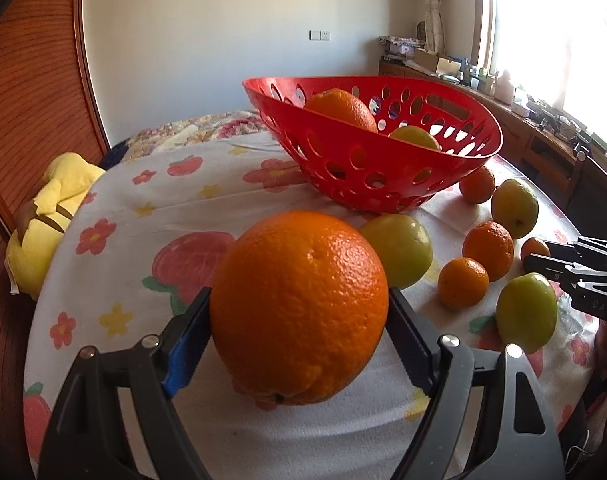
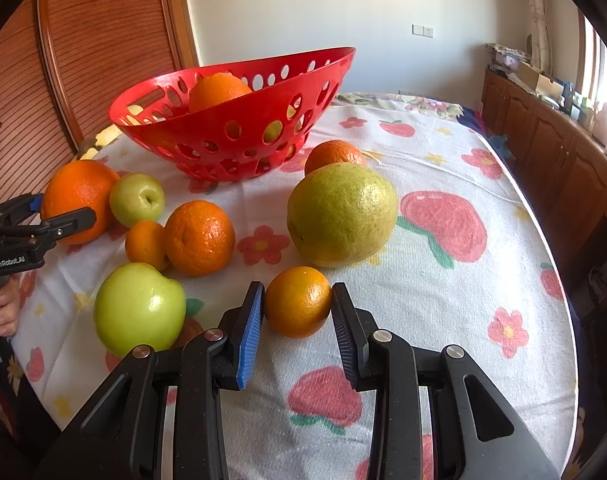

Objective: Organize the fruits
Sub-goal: 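Close the left tool on the large orange while the right tool grasps the tangerine, then carry the orange with the left tool over the basket while the right tool carries the tangerine, then open the left tool to drop the orange in the basket while the right tool releases the tangerine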

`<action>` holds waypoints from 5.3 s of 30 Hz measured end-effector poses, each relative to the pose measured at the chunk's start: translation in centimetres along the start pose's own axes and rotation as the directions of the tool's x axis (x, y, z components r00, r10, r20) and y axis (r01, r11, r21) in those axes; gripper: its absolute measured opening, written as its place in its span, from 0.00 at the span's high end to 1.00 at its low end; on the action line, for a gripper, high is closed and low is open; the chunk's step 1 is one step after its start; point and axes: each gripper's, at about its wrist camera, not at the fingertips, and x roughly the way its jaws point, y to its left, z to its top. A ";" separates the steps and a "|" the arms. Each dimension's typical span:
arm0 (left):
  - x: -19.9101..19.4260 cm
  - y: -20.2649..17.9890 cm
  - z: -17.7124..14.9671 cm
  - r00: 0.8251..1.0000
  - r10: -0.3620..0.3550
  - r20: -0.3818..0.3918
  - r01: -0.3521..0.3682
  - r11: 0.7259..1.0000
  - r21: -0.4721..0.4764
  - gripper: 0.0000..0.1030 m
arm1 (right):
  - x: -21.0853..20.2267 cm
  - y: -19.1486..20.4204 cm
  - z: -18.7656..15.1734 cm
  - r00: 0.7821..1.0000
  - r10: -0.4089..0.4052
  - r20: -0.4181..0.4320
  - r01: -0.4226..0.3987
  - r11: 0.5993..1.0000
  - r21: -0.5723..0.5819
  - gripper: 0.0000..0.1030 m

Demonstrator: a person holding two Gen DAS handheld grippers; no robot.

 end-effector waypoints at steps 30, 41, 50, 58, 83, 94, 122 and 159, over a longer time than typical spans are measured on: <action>-2.4 0.3 -1.0 0.998 -0.058 0.027 0.058 0.998 0.000 0.23 | 0.2 0.0 0.0 1.000 0.010 -0.007 -0.010 1.000 0.005 0.67; -5.9 -0.2 1.5 0.989 -0.087 0.118 0.086 0.996 0.017 0.23 | -0.2 1.2 0.1 1.000 -0.029 0.006 0.029 0.999 -0.046 0.68; -7.6 -0.7 3.9 0.980 -0.100 0.172 0.096 0.995 0.031 0.23 | -2.7 1.4 1.3 0.998 0.004 0.057 -0.001 0.999 -0.048 0.68; -8.1 -1.5 6.5 0.973 -0.110 0.204 0.100 0.993 0.059 0.23 | -4.8 1.4 4.1 0.992 0.022 0.125 -0.013 0.997 -0.072 0.68; -0.2 -6.3 12.2 0.984 -0.153 0.087 0.138 0.977 0.164 0.23 | -1.0 1.1 14.3 0.982 0.082 0.171 -0.051 0.983 -0.179 0.68; 3.1 -6.6 12.9 0.988 -0.152 0.006 0.148 0.973 0.177 0.22 | 2.8 0.1 15.5 0.987 0.112 0.117 -0.088 0.978 -0.190 0.68; 5.1 -6.9 12.6 0.993 -0.101 -0.067 0.113 0.972 0.205 0.21 | 5.4 0.2 15.4 0.992 0.114 0.060 -0.097 0.968 -0.229 0.68; -2.9 -3.0 11.3 0.984 -0.140 0.113 0.131 0.988 0.082 0.20 | 4.2 0.6 15.0 0.990 0.131 0.061 -0.118 0.977 -0.180 0.59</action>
